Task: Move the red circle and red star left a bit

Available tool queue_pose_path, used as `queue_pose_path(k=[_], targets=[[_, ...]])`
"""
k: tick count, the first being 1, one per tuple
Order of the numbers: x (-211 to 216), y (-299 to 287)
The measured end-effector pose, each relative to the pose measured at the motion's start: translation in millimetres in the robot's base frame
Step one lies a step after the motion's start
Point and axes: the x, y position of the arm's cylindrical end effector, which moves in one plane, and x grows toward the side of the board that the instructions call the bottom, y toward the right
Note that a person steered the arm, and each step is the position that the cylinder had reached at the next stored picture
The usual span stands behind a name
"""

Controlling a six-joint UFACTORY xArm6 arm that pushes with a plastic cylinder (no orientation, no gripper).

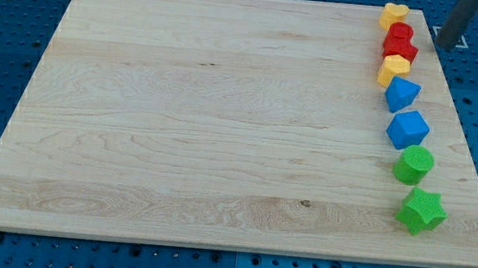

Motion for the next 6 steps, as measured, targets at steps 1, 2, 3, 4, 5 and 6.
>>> queue_pose_path(k=[1, 2, 3, 4, 5, 6], targets=[[7.6, -3.1], [10.0, -19.1], [10.2, -37.8], [10.2, -51.3], [10.2, -69.2], [10.2, -83.4]])
